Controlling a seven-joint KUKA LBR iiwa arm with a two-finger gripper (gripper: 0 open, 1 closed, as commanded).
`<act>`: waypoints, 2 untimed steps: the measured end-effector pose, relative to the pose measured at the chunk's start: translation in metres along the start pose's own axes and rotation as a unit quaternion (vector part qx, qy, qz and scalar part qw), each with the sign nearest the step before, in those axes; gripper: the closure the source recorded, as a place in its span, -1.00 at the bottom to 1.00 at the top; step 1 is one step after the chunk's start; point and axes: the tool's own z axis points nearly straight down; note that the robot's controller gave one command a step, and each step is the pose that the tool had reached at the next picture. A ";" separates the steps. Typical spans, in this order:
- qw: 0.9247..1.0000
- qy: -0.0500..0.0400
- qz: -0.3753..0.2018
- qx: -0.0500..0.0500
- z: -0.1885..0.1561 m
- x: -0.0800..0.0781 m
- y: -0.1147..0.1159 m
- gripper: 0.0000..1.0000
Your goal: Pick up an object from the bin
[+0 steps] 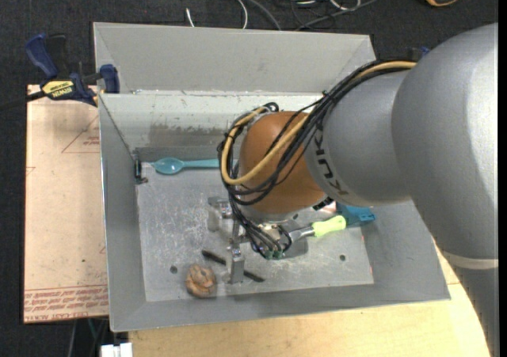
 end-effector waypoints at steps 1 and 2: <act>0.999 0.006 0.054 -0.002 0.008 0.033 -0.015 1.00; 0.999 0.006 0.054 -0.002 0.008 0.033 -0.015 1.00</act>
Offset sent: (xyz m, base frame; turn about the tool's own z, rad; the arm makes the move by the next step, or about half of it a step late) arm 0.0000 0.0000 0.0000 0.0000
